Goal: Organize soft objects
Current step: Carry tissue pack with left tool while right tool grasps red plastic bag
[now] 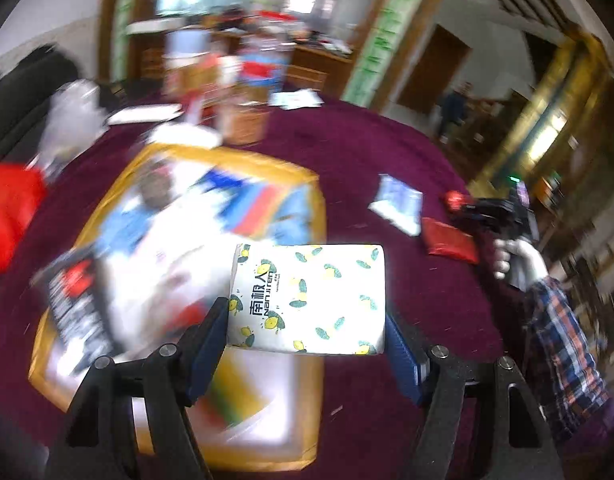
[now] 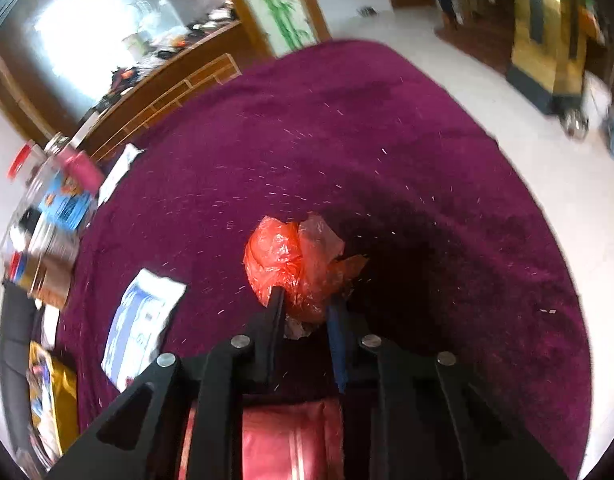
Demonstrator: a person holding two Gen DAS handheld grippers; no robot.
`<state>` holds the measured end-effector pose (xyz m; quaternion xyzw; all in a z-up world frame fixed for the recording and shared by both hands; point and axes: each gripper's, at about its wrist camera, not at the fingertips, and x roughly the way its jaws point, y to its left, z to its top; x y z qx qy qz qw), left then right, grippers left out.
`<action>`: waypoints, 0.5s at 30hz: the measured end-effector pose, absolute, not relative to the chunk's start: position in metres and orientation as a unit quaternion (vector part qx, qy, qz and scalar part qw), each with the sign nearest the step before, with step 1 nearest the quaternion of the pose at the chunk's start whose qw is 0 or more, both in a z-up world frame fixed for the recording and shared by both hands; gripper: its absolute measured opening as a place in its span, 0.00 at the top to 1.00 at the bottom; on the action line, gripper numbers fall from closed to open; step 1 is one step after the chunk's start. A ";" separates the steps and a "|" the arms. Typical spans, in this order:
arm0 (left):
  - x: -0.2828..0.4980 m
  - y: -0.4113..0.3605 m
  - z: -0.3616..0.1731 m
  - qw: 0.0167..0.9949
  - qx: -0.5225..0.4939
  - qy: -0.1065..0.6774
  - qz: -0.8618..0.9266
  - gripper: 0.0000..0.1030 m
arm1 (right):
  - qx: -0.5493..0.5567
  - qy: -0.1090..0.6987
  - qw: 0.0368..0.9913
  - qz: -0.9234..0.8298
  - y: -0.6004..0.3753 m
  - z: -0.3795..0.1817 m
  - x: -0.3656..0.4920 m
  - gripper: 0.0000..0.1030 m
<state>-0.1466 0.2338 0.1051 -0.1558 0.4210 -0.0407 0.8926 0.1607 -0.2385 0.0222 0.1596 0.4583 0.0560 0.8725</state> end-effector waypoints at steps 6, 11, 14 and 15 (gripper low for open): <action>-0.170 0.261 0.069 0.884 -0.168 0.436 -0.006 0.26 | 0.125 0.412 0.893 0.130 -0.201 0.073 0.095 0.82; -0.174 0.258 0.055 0.889 -0.145 0.435 0.006 0.26 | 0.094 0.393 0.883 0.239 -0.134 0.107 0.029 0.82; -0.177 0.258 0.053 0.895 -0.116 0.429 0.026 0.26 | 0.069 0.392 0.867 0.300 -0.086 0.116 -0.008 0.82; -0.179 0.258 0.052 0.896 -0.109 0.429 0.033 0.26 | 0.059 0.393 0.860 0.320 -0.068 0.117 -0.019 0.82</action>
